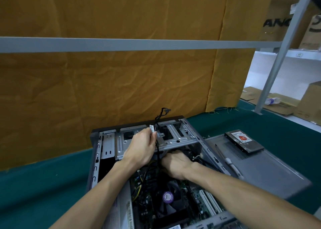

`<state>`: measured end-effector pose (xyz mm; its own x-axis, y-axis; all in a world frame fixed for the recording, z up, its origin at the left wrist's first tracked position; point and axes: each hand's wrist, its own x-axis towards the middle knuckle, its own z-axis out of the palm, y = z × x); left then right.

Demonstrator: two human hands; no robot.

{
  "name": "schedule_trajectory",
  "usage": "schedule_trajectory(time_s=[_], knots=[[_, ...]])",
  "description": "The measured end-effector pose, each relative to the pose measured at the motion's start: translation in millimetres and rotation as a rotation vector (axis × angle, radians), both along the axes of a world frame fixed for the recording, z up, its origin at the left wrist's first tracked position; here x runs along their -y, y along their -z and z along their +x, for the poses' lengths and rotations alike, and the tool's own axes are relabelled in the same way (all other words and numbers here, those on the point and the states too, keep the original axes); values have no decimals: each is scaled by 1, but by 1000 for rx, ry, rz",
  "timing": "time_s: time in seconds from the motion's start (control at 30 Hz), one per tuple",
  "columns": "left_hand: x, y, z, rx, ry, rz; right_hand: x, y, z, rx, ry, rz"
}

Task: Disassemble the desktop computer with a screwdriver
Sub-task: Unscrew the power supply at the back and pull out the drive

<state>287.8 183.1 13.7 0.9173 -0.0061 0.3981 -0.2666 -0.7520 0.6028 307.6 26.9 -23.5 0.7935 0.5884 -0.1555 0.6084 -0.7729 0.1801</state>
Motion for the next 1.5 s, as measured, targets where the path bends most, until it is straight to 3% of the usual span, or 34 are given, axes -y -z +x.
schedule_trajectory(time_s=[0.47, 0.7, 0.87, 1.0, 1.13, 1.23, 1.4, 1.5], knots=[[-3, 2, -1, 2, -5, -13, 4, 5, 5, -138, 64, 149], [-1, -1, -3, 18, -8, -17, 4, -2, 0, -83, 7, 124], [-3, -7, -5, 53, -37, -156, 12, -17, -17, -12, 2, 129], [-4, -18, -12, 21, 29, -372, 35, -31, -27, -280, 100, 408], [-2, -31, -21, -91, 180, -620, 49, -49, -43, -576, 202, 1035], [5, -40, -28, -185, 269, -704, 53, -78, -47, -564, 273, 1389], [24, -48, -39, -148, 359, -427, 39, -107, -47, -529, 243, 1423], [26, -51, -39, -103, 326, -455, 43, -113, -37, -482, 199, 1486]])
